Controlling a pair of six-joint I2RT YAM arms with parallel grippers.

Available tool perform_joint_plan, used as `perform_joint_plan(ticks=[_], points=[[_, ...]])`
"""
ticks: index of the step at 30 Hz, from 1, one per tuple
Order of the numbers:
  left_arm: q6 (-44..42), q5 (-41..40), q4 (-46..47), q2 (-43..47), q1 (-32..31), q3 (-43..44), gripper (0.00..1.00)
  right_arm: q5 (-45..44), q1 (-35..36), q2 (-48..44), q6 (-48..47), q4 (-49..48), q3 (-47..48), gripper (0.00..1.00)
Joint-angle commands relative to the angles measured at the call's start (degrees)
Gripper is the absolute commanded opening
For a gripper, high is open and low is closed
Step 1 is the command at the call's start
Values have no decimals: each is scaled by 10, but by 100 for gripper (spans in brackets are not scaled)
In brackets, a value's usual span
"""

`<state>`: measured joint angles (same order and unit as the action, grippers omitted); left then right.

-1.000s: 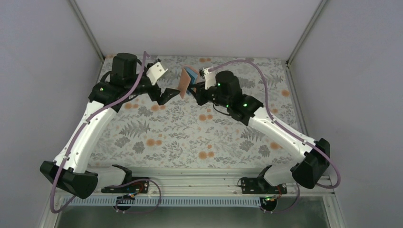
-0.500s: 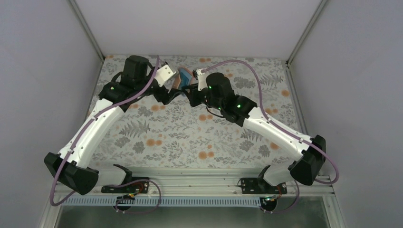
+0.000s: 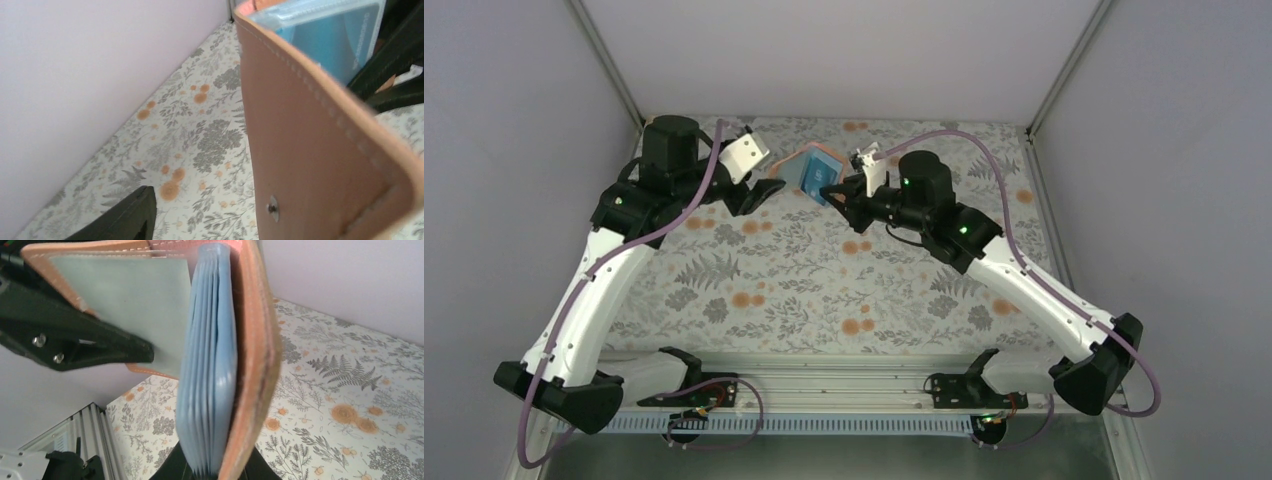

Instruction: Take the credit cards out of the card holder

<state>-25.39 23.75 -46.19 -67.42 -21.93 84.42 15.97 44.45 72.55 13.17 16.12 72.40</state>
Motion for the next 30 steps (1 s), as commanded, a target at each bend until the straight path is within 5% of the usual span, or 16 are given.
perform_joint_plan(ticks=[1, 11, 14, 18, 26, 30], points=[[-12, 49, -23, 6, 13, 24, 55, 77, -16, -17, -48, -2, -9, 4], [-14, 67, -30, 3, 20, 25, 46, 284, -30, -42, -158, 9, -36, 4], [-20, 81, -40, 7, 23, 25, 53, 325, -40, -58, -166, -5, -54, 4], [-16, 54, -37, 10, 26, 26, 74, 235, -62, -45, -100, -11, -48, 4], [30, -89, 11, 6, 49, 46, 80, -30, -91, 26, 68, 78, 7, 4], [12, 1, -11, 9, 50, 68, 81, -81, -90, 54, 78, 103, 22, 4]])
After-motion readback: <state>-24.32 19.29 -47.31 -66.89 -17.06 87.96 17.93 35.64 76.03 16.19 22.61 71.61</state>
